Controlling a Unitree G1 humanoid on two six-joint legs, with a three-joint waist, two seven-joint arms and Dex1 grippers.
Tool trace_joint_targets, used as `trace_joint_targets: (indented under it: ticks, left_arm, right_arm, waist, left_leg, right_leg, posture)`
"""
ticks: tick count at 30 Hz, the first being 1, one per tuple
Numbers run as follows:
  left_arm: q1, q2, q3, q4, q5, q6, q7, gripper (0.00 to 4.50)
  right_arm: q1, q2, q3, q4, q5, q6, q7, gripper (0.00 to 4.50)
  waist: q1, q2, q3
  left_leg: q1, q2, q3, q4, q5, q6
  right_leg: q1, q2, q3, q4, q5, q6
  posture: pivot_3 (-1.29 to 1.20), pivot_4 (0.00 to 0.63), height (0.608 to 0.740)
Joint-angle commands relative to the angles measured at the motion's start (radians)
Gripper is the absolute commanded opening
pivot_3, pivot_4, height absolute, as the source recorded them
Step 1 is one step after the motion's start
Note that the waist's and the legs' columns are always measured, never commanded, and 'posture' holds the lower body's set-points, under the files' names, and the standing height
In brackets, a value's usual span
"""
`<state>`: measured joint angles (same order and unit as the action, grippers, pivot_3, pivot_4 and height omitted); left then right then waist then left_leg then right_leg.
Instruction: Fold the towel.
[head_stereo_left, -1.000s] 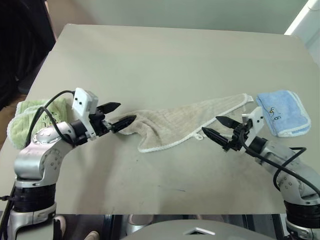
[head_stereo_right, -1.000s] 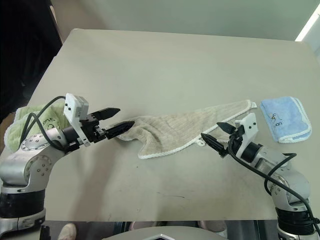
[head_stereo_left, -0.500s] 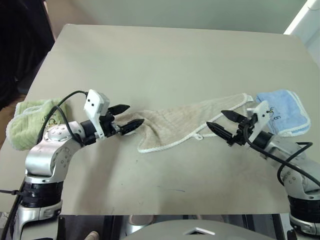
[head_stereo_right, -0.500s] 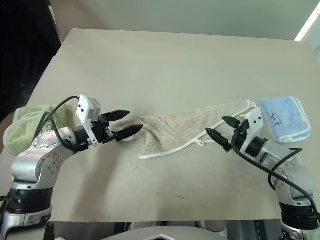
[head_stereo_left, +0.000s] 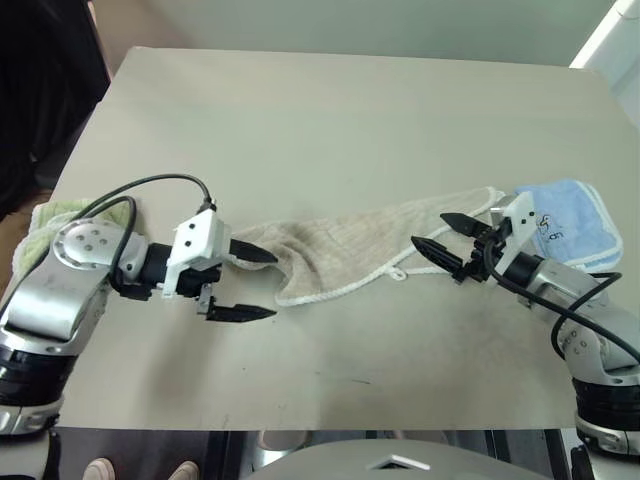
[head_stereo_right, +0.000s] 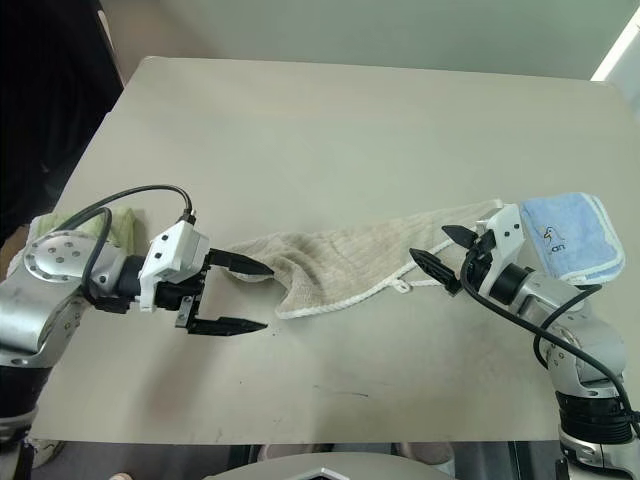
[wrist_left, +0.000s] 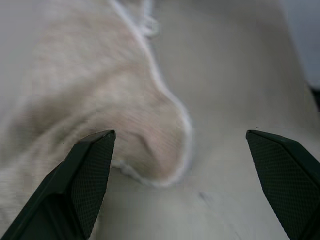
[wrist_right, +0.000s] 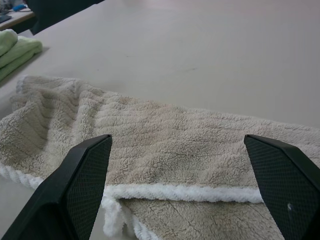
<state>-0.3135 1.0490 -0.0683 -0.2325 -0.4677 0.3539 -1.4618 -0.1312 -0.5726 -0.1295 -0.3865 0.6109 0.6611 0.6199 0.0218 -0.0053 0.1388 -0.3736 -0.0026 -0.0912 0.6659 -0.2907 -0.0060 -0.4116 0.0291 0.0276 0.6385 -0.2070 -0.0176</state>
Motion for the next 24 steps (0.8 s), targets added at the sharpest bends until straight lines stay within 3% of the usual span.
trace_joint_targets:
  ticks: [1,10,20,24]
  left_arm:
    - [-0.058,0.021,-0.075,0.034,0.132,-0.185,-0.092,4.50]
    - [-0.110,-0.108,-0.160,0.100,0.292,-0.315,0.011,4.50]
    - [0.035,-0.146,-0.154,0.070,0.410,-0.369,0.195,4.50]
    - [0.049,-0.152,-0.126,0.075,0.386,-0.368,0.225,3.62]
  right_arm:
    - [0.000,-0.001,-0.007,-0.031,-0.002,-0.013,-0.001,4.47]
    - [0.022,0.009,-0.024,-0.068,0.002,-0.004,-0.030,4.47]
    - [0.040,0.000,-0.042,-0.088,0.012,0.007,-0.038,4.47]
    - [0.018,-0.009,-0.036,-0.069,0.007,0.006,-0.024,4.50]
  waist:
    - [0.000,0.000,0.000]
    - [-0.004,0.000,0.000]
    - [-0.008,0.002,-0.002]
    - [-0.008,0.002,-0.002]
  left_leg:
    - [-0.002,0.000,0.000,0.001,0.000,0.000]
    - [-0.010,0.001,0.000,0.003,0.000,0.000]
    - [-0.009,0.001,0.001,0.003,0.001,0.001]
    - [-0.009,0.001,0.001,0.003,0.001,0.003]
  right_leg:
    - [-0.002,0.000,0.000,0.001,0.000,0.000]
    - [-0.012,0.000,0.000,0.006,0.001,-0.001]
    - [-0.011,0.000,0.000,0.006,0.001,0.000]
    - [-0.011,0.000,0.000,0.007,0.003,-0.001]
  posture:
    - [0.00,0.150,0.740]
    - [0.00,0.150,0.740]
    - [0.00,0.150,0.740]
    - [0.00,0.150,0.740]
